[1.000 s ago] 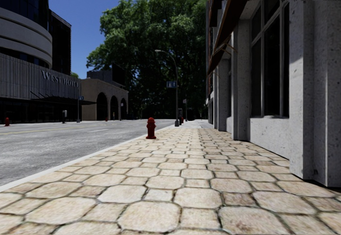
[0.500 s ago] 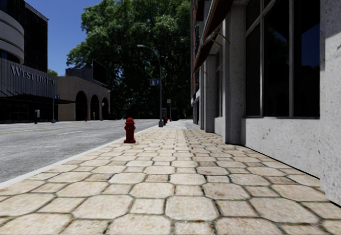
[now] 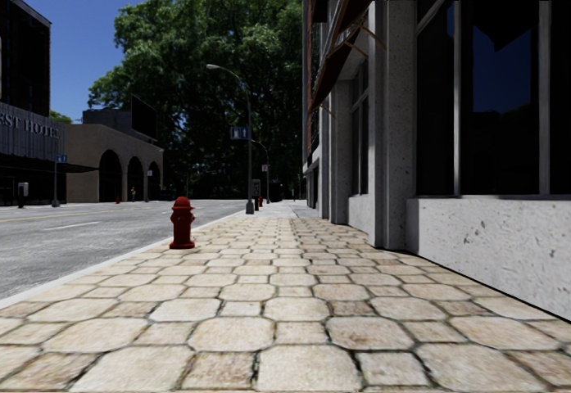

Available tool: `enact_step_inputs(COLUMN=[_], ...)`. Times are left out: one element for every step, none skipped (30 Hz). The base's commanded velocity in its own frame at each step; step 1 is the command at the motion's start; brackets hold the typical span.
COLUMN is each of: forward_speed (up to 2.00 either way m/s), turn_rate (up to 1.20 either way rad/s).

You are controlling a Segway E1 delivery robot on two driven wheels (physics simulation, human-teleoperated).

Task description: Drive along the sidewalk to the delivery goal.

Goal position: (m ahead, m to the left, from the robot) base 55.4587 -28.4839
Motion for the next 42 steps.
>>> enact_step_inputs(forward_speed=[2.00,2.00,2.00,2.00,2.00,2.00,2.00,2.00,2.00,2.00,2.00,2.00,2.00,2.00,2.00,2.00,2.00,2.00,2.00,2.00,2.00,2.00,2.00,2.00,2.00,2.00,2.00,2.00,2.00,2.00,2.00,2.00,2.00,2.00,2.00,2.00,2.00,2.00,2.00,2.00,2.00,2.00], turn_rate=[0.00,0.00,0.00,0.00,0.00,0.00,0.00,0.00,0.00,0.00,0.00,0.00,0.00,0.00,0.00,0.00,0.00,0.00,0.00,0.00,0.00,0.00,0.00,0.00,0.00,0.00,0.00,0.00,0.00,0.00,0.00,0.00,0.00,0.00,0.00,0.00,0.00,0.00,0.00,0.00,0.00,0.00])
